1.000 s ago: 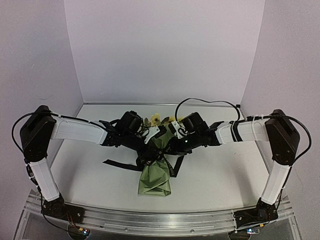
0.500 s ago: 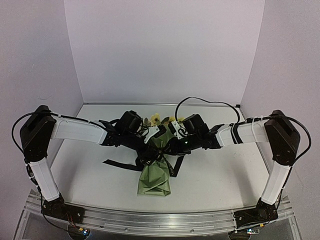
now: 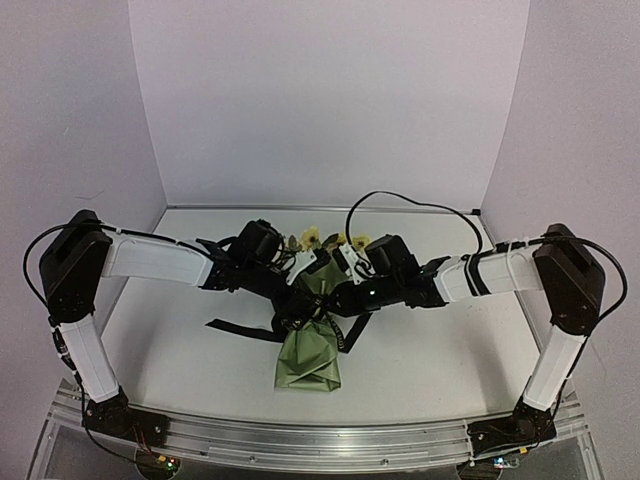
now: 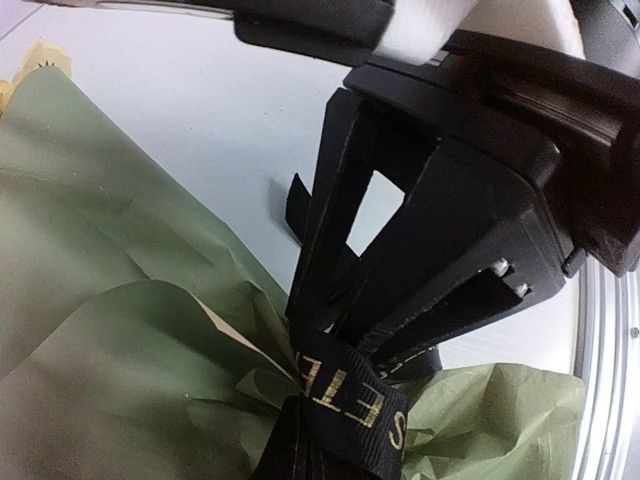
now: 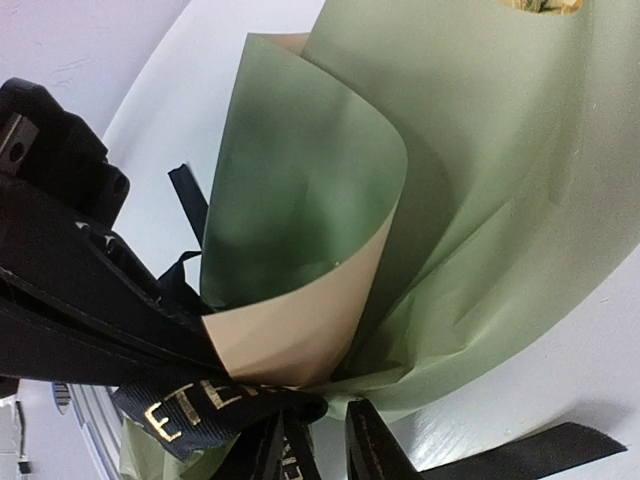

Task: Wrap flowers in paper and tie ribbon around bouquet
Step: Cross the half-tied ribbon over the folded bouquet.

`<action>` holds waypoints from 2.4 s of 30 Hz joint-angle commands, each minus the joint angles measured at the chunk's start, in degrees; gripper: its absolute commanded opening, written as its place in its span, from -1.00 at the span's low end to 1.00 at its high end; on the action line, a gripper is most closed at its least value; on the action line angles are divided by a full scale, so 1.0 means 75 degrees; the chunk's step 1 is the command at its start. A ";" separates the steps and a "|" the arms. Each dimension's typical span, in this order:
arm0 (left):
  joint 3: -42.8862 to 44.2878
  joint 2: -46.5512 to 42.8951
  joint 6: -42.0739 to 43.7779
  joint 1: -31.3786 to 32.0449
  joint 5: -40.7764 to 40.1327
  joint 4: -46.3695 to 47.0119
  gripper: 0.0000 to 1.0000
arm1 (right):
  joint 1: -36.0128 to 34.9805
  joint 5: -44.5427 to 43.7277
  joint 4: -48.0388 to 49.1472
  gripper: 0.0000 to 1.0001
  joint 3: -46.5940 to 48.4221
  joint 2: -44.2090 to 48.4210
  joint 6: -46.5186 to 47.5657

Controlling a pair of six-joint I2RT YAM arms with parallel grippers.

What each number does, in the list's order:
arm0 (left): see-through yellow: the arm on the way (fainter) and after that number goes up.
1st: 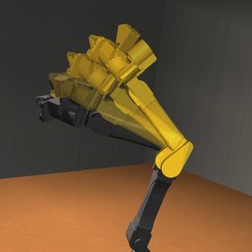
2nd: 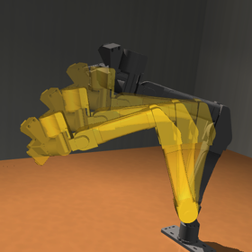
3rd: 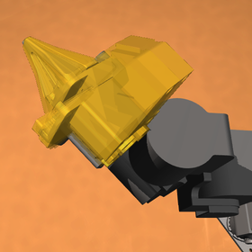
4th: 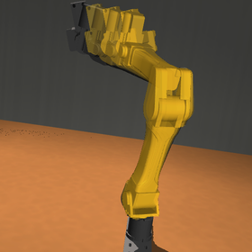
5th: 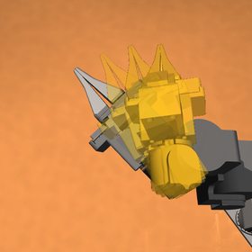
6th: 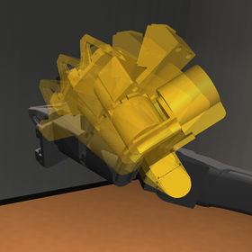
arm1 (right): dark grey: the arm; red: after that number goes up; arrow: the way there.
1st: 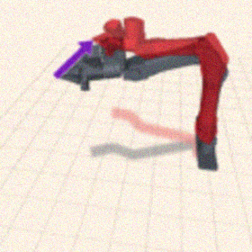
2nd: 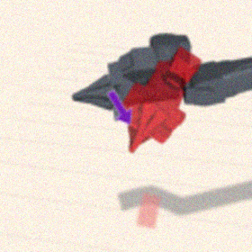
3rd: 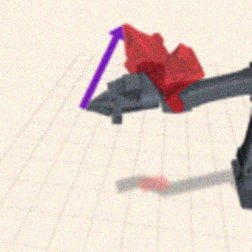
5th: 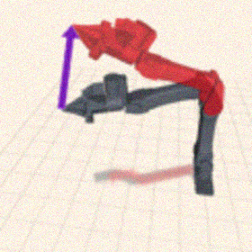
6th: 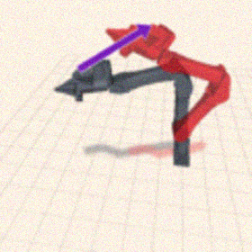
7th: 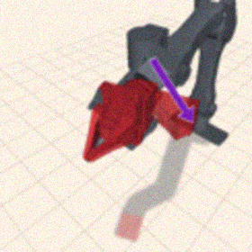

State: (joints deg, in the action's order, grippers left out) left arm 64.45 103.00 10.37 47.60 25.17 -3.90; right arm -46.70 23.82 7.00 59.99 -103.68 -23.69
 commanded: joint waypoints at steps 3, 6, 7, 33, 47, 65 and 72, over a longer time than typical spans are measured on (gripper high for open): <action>0.0082 -0.0209 -0.0035 -0.0090 0.0306 0.0343 -1.00 | -0.0090 -0.0510 0.0380 -0.54 0.0197 0.0081 0.0760; 0.0103 -0.0166 -0.0034 -0.0113 0.0381 0.0323 -1.00 | -0.0087 -0.0393 0.0380 -0.53 0.0404 -0.0083 0.0755; 0.0121 -0.0156 -0.0019 -0.0122 0.0386 0.0310 -1.00 | -0.0091 -0.0345 0.0389 -0.53 0.0464 -0.0132 0.0711; -0.0469 -0.0376 -0.0883 -0.0229 0.0226 0.1304 -1.00 | -0.0091 -0.0774 0.0509 -1.00 -0.0431 0.0312 0.0070; -0.0850 -0.0571 -0.1267 -0.0230 -0.0407 0.1641 -0.99 | -0.0092 -0.1108 0.0509 -1.00 -0.0826 0.0599 0.0115; -0.1365 -0.0909 -0.2192 -0.0230 -0.1382 0.2936 -1.00 | -0.0108 -0.1106 0.0272 -1.00 -0.0907 0.0581 0.0231; -0.1930 -0.0993 -0.3273 -0.0223 -0.1932 0.3716 -0.94 | -0.0102 -0.1091 0.0183 -1.00 -0.0869 0.0569 0.0289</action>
State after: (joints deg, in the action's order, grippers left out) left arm 51.55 98.96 -8.18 46.22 15.25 16.30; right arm -47.55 16.91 10.22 54.19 -101.49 -22.50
